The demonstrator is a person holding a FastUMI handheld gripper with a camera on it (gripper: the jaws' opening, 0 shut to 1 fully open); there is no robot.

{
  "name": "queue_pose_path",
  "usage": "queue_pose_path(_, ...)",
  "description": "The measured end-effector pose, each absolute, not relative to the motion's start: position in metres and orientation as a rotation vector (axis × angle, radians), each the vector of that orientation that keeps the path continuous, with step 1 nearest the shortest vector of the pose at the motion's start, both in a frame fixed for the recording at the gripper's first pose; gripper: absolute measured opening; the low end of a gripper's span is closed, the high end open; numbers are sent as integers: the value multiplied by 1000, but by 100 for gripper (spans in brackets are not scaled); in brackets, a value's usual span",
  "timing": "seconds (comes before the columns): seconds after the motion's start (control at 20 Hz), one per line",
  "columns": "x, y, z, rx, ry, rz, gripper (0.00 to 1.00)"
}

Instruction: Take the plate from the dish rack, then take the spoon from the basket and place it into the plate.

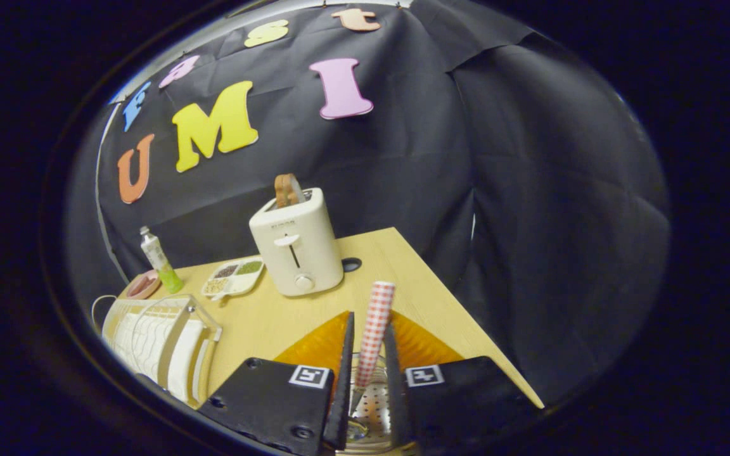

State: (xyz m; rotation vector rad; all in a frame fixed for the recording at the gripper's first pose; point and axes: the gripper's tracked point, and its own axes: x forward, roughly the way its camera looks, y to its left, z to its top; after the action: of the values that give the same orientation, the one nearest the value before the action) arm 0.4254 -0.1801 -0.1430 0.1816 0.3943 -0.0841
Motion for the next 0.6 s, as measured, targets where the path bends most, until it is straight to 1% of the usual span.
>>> queue_pose_path(0.05, 423, -177, -140, 178, 383, -83, 20)
queue_pose_path(0.1, 419, -175, -134, 166, 366, -81, 16)
queue_pose_path(0.3, 399, -163, -93, 130, 250, -80, 14)
queue_pose_path(0.35, 390, -155, -79, 130, 219, -57, 14)
queue_pose_path(0.45, 371, -149, -52, 88, 157, -85, 14)
queue_pose_path(0.6, 330, -124, -10, 53, 65, -68, 14)
